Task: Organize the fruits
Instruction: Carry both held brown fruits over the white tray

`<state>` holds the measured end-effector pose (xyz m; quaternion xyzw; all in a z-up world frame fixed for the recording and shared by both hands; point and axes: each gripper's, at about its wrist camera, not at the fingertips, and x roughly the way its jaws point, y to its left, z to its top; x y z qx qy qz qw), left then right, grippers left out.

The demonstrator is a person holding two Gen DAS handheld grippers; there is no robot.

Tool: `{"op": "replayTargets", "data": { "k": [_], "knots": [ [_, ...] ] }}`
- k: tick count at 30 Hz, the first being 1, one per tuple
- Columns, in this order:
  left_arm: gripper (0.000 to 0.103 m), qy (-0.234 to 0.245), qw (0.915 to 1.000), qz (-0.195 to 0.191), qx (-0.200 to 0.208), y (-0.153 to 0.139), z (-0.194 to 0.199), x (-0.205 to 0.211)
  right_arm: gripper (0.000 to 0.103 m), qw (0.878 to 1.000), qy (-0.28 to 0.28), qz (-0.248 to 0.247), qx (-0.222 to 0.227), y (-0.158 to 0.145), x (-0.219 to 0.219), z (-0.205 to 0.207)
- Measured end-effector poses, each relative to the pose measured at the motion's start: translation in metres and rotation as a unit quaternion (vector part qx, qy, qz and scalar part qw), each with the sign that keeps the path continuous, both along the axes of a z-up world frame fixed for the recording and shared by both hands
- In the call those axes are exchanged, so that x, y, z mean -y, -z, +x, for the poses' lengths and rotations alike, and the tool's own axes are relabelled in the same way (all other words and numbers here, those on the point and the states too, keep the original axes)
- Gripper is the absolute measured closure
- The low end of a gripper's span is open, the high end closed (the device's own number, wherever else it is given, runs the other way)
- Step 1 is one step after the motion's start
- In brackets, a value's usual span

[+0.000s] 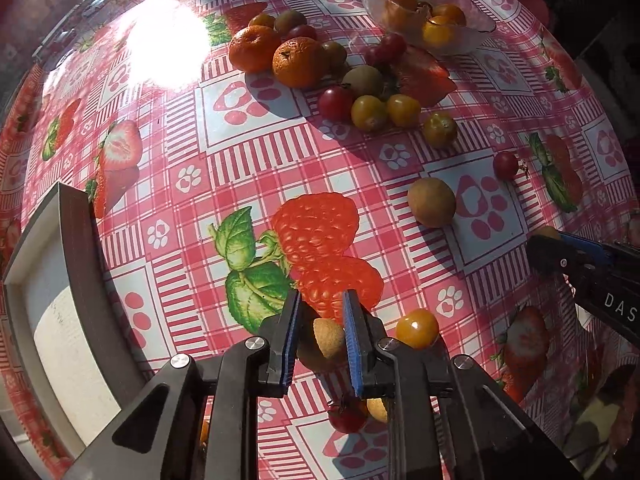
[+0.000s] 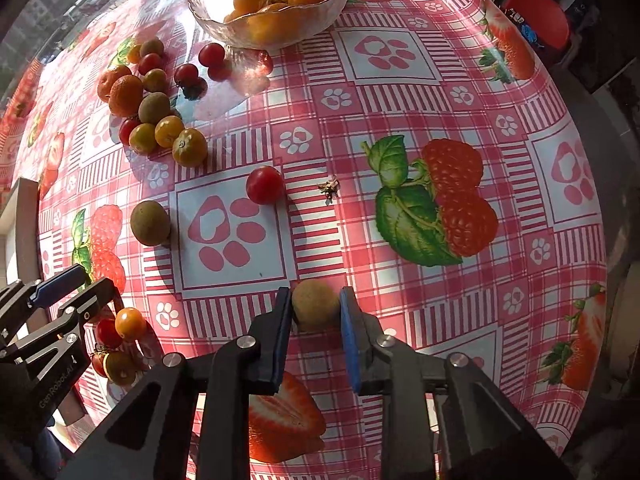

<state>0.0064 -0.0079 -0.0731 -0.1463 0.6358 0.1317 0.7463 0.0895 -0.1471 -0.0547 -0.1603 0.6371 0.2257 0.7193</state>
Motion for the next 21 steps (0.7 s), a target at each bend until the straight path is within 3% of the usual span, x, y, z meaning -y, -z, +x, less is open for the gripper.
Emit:
{"op": "replayTargets", "data": {
  "k": [6, 12, 21],
  "knots": [
    [0.087, -0.017, 0.9986, -0.045, 0.02, -0.01, -0.012, -0.01, 0.077, 0.998, 0.039, 0.044, -0.039, -0.01, 0.023, 0.004],
    [0.087, -0.024, 0.9975, -0.055, 0.038, -0.024, -0.028, -0.016, 0.077, 0.997, 0.035, 0.053, -0.052, -0.023, 0.039, -0.007],
    [0.086, -0.037, 0.9969, -0.05, 0.048, -0.03, -0.048, -0.033, 0.077, 0.997, 0.008, 0.064, -0.05, -0.041, 0.0, -0.037]
  ]
}}
